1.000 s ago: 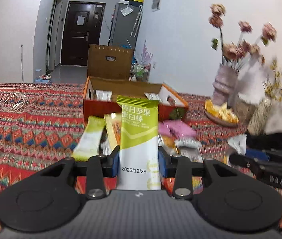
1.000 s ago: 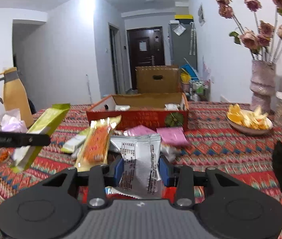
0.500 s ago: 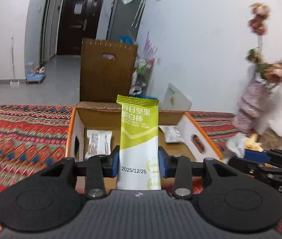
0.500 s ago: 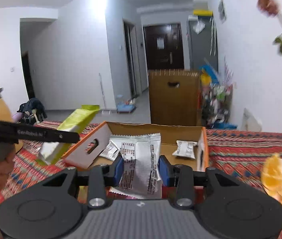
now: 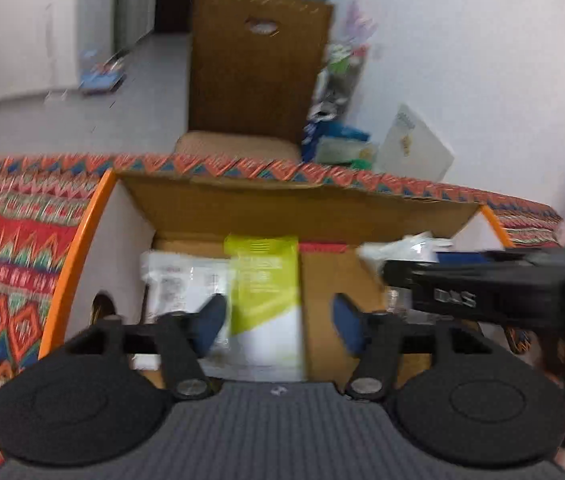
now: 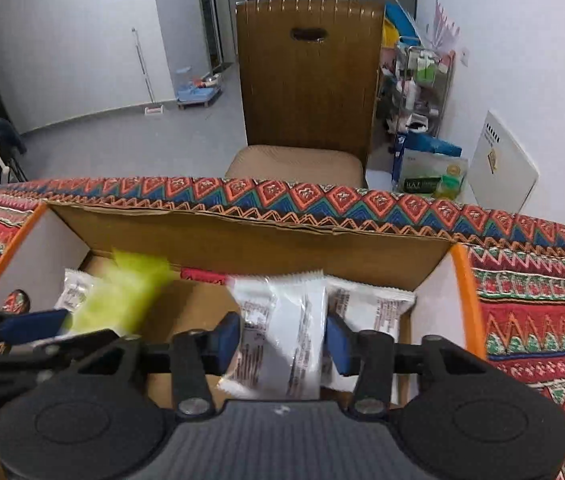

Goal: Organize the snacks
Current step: 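Lower the green bar and white cake into the box and open both tools, then withdraw both tools from the box back toward the snack pile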

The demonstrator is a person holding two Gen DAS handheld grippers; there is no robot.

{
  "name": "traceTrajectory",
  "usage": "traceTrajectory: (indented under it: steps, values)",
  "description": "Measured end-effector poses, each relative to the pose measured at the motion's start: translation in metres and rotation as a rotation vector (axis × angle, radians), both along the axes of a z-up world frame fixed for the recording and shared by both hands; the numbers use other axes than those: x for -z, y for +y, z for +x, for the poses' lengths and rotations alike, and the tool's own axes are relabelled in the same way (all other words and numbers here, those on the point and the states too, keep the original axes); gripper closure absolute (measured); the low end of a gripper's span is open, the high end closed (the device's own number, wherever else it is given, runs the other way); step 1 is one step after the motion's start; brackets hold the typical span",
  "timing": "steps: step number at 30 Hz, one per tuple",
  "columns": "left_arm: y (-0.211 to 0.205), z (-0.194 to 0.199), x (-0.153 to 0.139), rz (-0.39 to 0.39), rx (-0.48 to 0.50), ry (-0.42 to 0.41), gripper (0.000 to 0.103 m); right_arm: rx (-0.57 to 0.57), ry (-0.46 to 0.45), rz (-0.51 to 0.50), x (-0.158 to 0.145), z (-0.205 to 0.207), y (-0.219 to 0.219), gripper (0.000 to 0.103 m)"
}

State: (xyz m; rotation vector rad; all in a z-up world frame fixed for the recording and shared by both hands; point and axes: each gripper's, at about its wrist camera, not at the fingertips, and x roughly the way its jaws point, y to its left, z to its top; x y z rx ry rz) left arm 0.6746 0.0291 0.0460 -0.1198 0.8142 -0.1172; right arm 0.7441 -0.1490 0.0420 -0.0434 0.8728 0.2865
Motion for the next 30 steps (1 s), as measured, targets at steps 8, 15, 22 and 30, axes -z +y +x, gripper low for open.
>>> traceTrajectory:
  steps: [8, 15, 22, 30]
  values:
    - [0.007, -0.019, -0.026, 0.029, 0.025, -0.033, 0.037, 0.010, -0.086, -0.006, -0.024, -0.018, -0.002, 0.046]
    - [0.009, -0.065, -0.065, 0.060, 0.057, -0.086, 0.031, -0.004, -0.147, -0.009, -0.065, -0.066, -0.019, 0.042]
    - [0.012, -0.169, -0.107, 0.086, 0.106, -0.226, 0.011, -0.042, -0.256, 0.012, -0.111, -0.167, -0.047, 0.032]
    - [0.021, -0.301, -0.129, 0.101, 0.117, -0.366, 0.004, -0.061, -0.364, 0.086, -0.131, -0.302, -0.083, 0.021]
